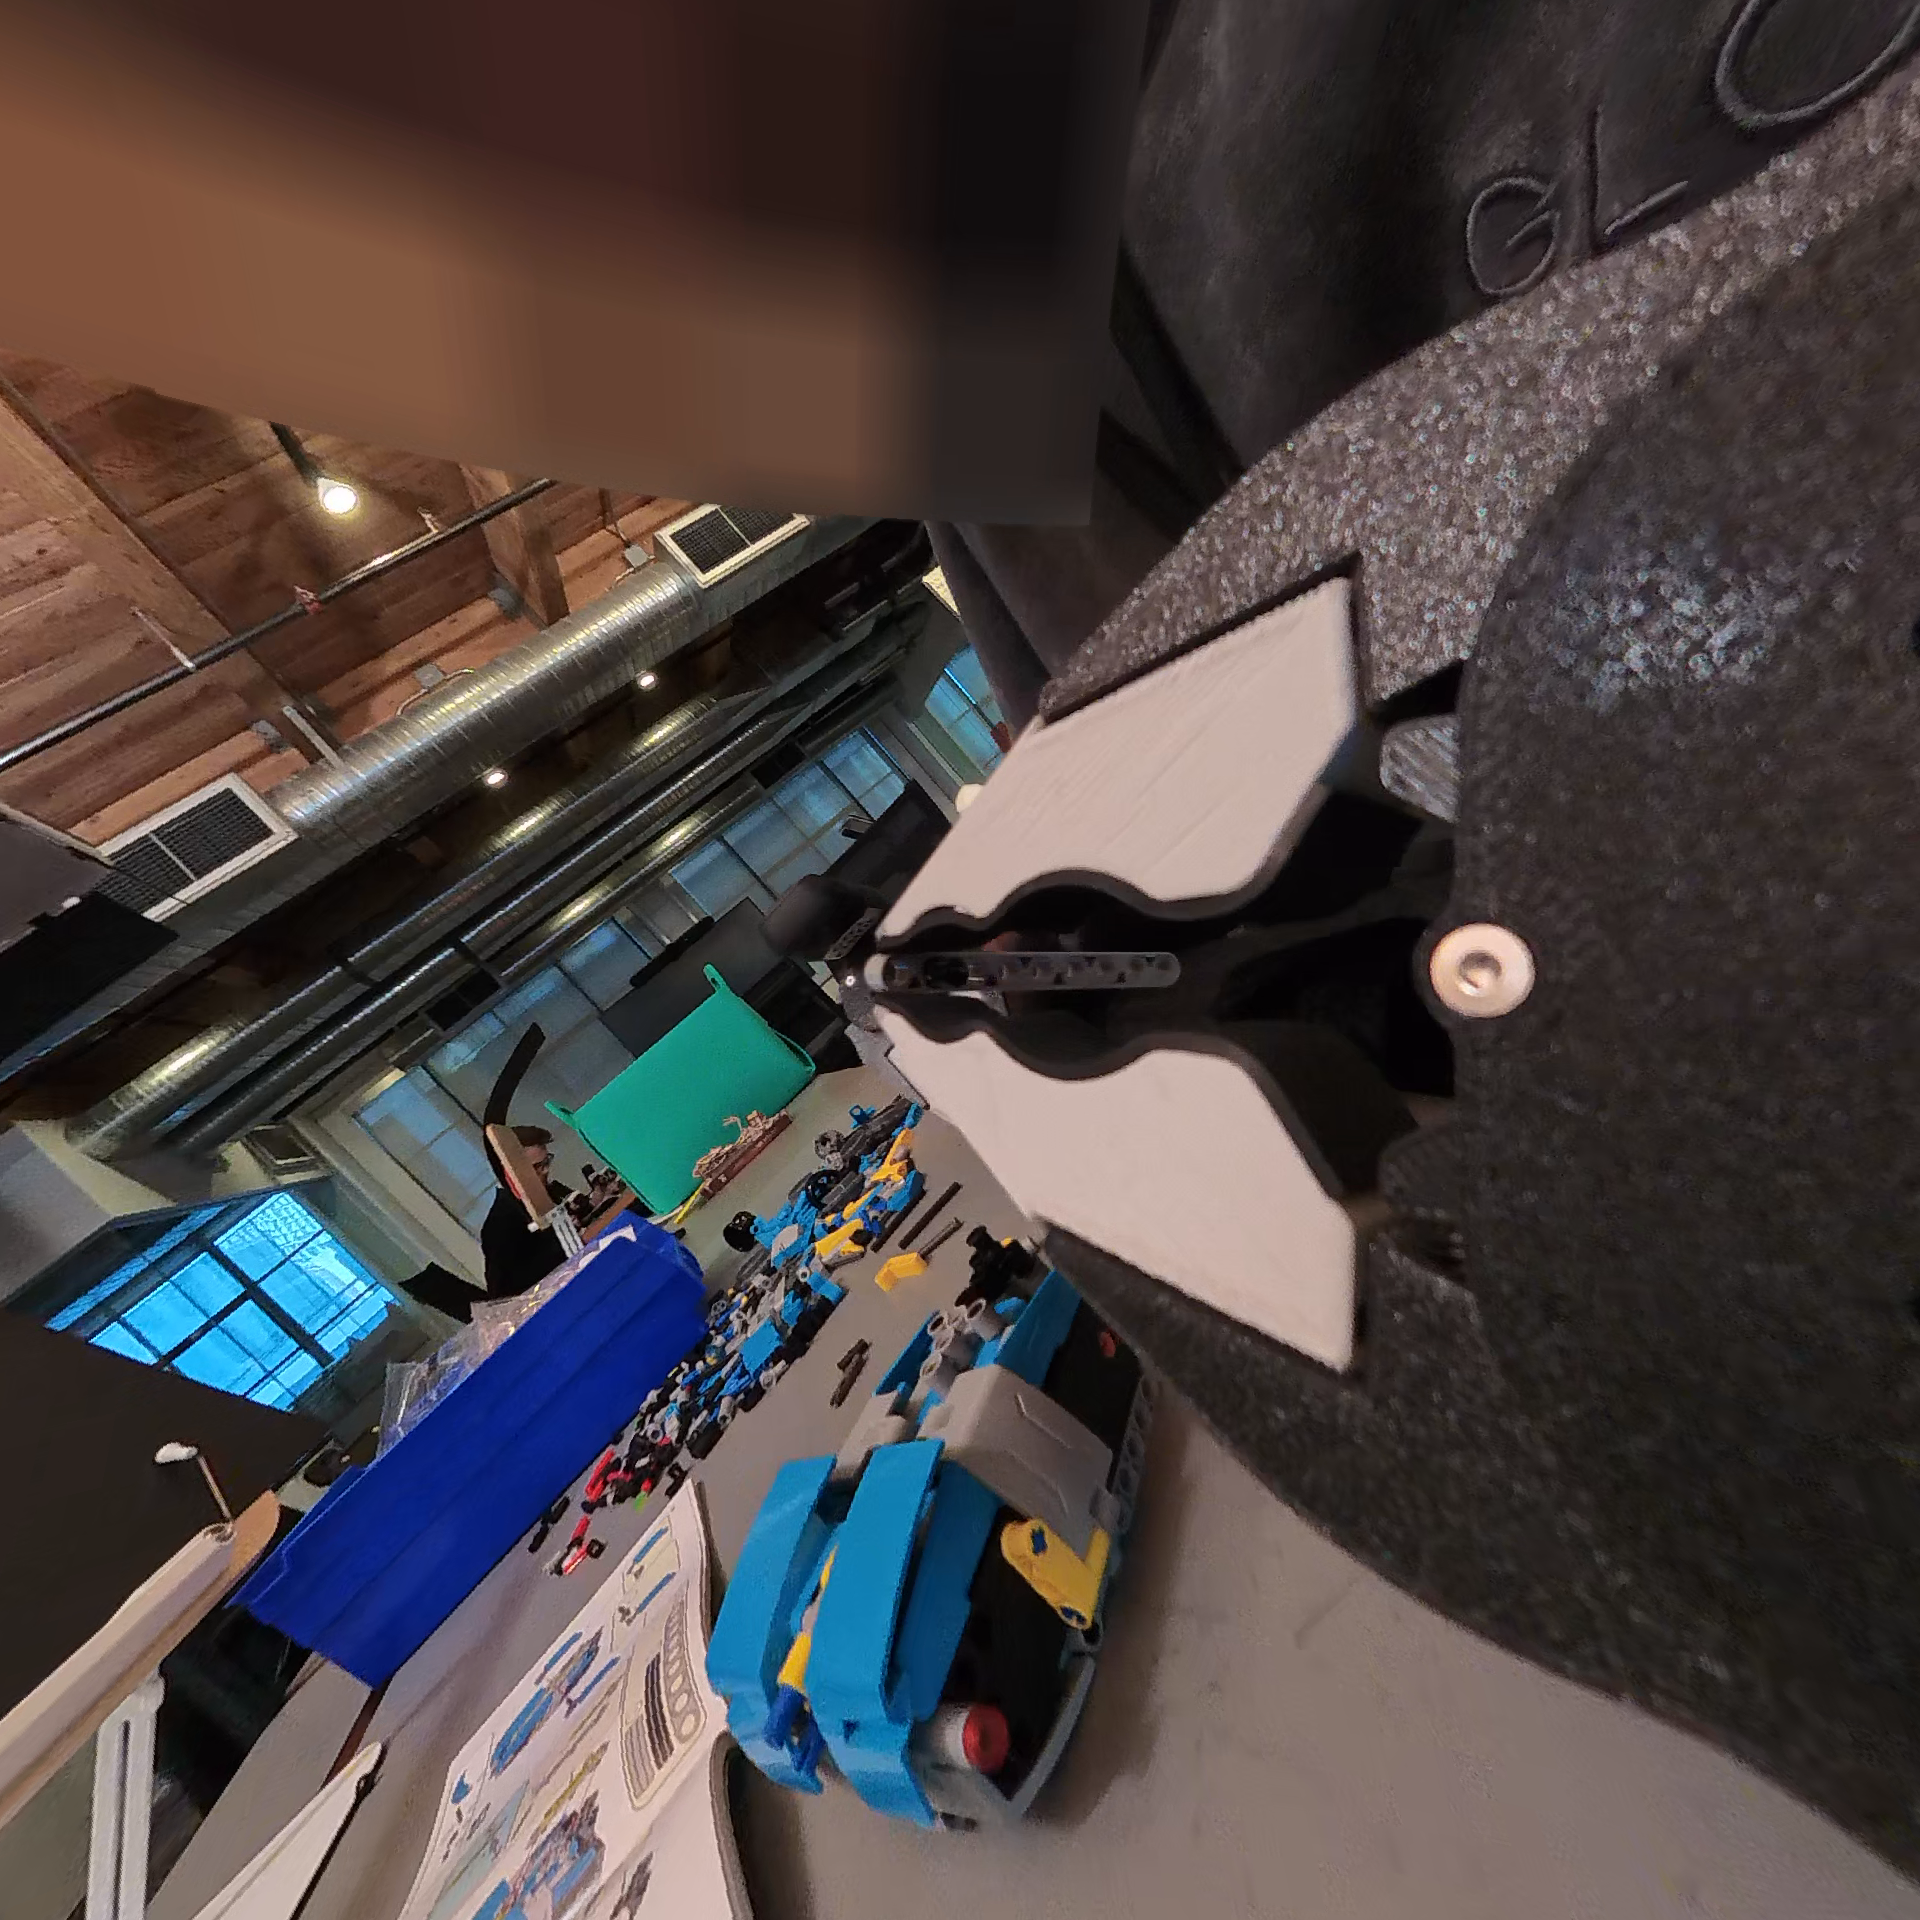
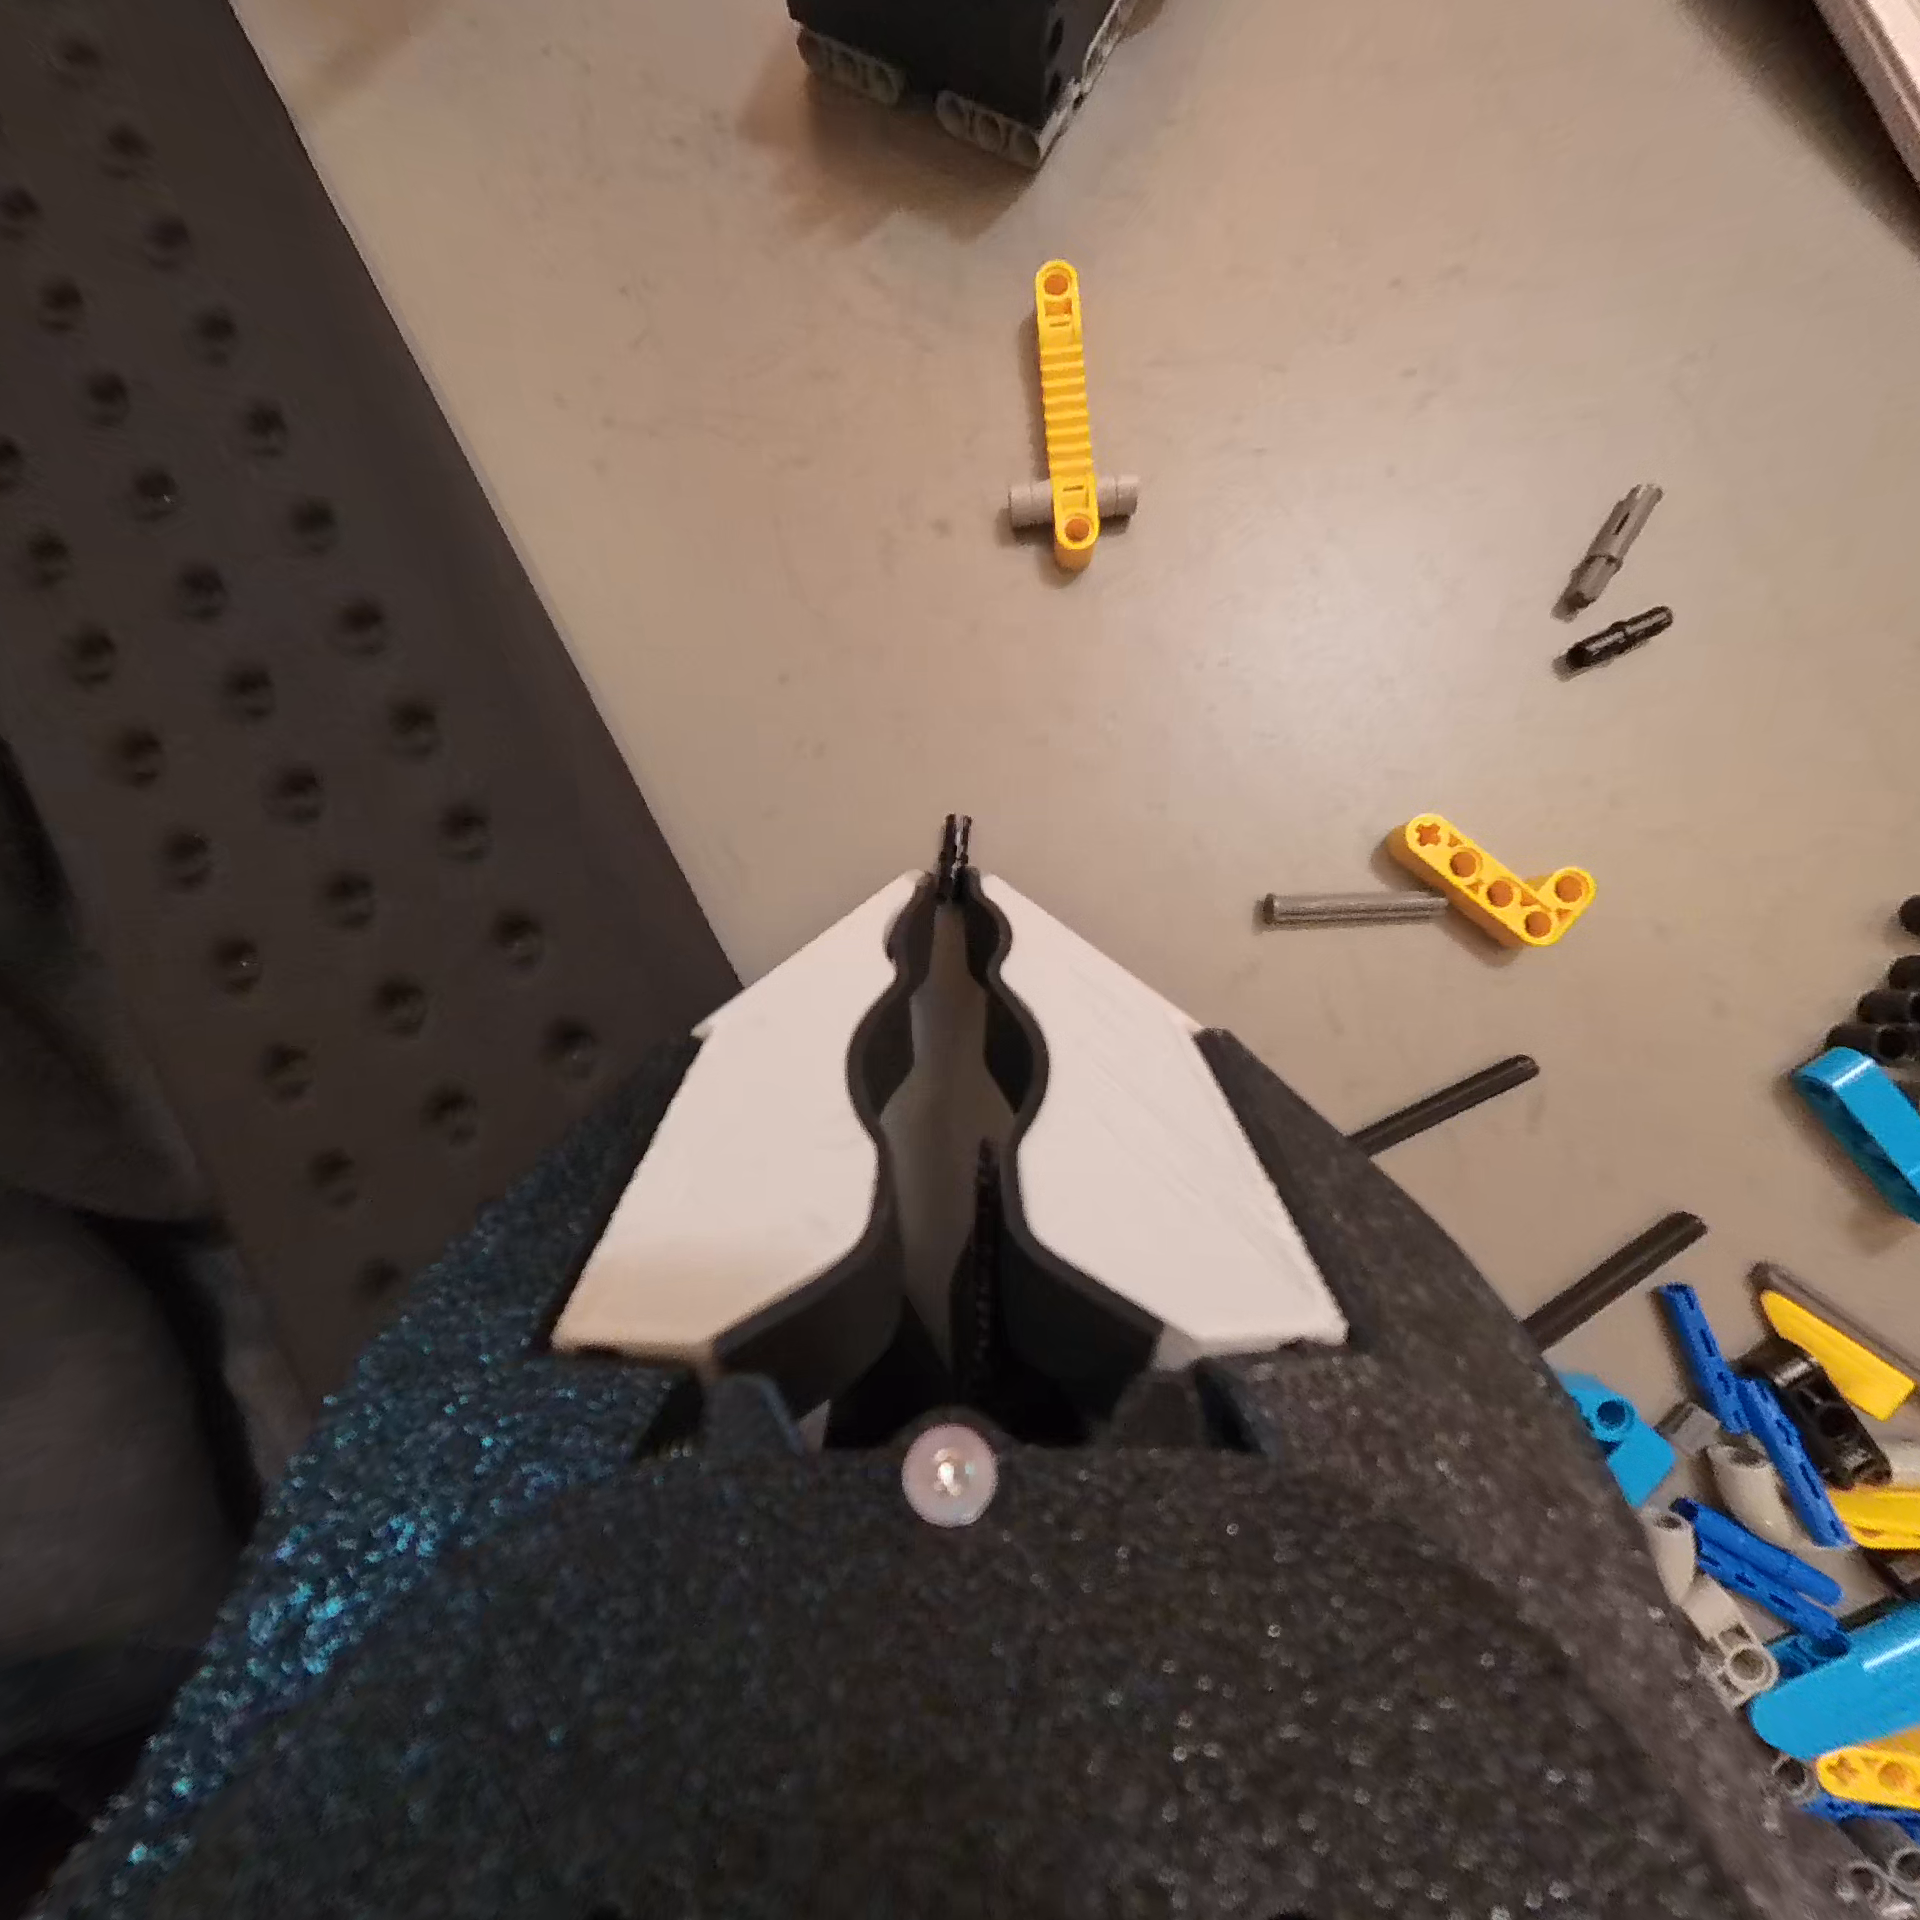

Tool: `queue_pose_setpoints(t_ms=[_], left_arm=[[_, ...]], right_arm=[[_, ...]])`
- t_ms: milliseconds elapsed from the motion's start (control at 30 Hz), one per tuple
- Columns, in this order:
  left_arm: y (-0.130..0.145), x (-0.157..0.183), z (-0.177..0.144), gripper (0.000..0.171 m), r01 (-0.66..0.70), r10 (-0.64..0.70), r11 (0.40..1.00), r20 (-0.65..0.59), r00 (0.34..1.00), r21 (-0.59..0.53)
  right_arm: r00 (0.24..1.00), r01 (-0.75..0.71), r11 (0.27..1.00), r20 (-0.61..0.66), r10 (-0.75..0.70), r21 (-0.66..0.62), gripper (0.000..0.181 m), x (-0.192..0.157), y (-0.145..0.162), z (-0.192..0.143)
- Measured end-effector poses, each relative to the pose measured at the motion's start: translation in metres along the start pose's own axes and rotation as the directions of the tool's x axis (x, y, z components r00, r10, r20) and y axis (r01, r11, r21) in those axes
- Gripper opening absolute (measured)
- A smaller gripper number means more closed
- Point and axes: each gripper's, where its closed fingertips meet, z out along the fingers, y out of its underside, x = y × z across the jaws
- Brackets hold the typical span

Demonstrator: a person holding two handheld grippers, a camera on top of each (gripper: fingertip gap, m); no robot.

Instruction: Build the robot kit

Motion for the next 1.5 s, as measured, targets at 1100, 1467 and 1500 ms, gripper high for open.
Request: queue_pose_setpoints(t_ms=[1100,1467,1500], left_arm=[[0.058,-0.011,0.049,0.007,-0.371,0.451,0.864,0.194,0.871,-0.34],[0.08,-0.024,0.052,0.007,-0.617,0.82,0.524,0.151,0.553,-0.587],[0.082,-0.026,0.052,0.007,-0.63,0.846,0.482,0.134,0.517,-0.609]], right_arm=[[0.952,-0.17,0.796,0.305,-0.02,0.581,0.005,-0.069,-0.184,0.019],[0.979,-0.018,0.883,0.186,-0.079,0.469,0.005,-0.068,-0.165,0.032],[0.982,0.009,0.89,0.162,-0.093,0.457,0.005,-0.068,-0.163,0.034]])
